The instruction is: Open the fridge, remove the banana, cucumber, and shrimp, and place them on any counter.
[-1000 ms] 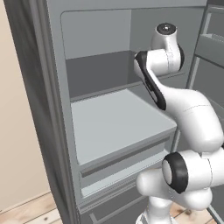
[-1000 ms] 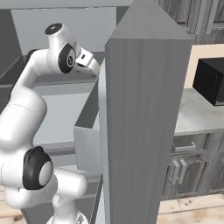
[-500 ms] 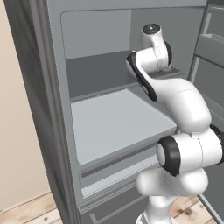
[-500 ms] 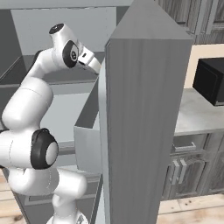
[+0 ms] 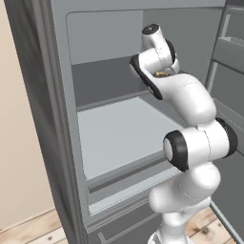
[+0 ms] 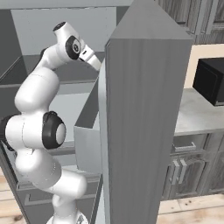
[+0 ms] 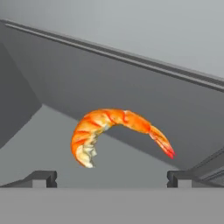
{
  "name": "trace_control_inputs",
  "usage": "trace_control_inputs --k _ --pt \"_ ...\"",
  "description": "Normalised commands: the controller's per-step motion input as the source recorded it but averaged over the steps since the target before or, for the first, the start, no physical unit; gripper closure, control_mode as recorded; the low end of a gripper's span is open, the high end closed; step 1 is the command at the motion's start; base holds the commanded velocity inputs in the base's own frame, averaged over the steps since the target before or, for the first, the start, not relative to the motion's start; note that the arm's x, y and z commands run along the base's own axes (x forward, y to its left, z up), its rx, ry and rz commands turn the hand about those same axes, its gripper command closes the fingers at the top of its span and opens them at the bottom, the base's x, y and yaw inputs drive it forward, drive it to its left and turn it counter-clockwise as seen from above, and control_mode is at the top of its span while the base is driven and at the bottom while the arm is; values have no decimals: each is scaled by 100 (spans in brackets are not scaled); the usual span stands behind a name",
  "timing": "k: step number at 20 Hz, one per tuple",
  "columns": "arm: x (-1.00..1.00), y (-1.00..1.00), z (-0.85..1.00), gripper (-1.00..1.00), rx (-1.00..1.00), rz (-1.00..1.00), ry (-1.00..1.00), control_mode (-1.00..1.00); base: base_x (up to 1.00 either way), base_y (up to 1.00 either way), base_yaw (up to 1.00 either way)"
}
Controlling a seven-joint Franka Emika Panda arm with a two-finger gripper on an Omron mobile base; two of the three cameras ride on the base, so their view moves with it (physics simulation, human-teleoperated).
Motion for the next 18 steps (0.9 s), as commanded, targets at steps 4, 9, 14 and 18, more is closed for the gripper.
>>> trace_control_inputs --k 4,9,14,18 --pt "29 -4 -2 -100 0 -13 4 -100 0 0 0" --pt "1 -28 -21 -100 0 -6 2 -100 0 0 0" --pt "11 -30 -30 -100 0 -3 0 -100 0 0 0" --pt "43 -3 -28 -100 0 -4 0 -100 0 0 0"
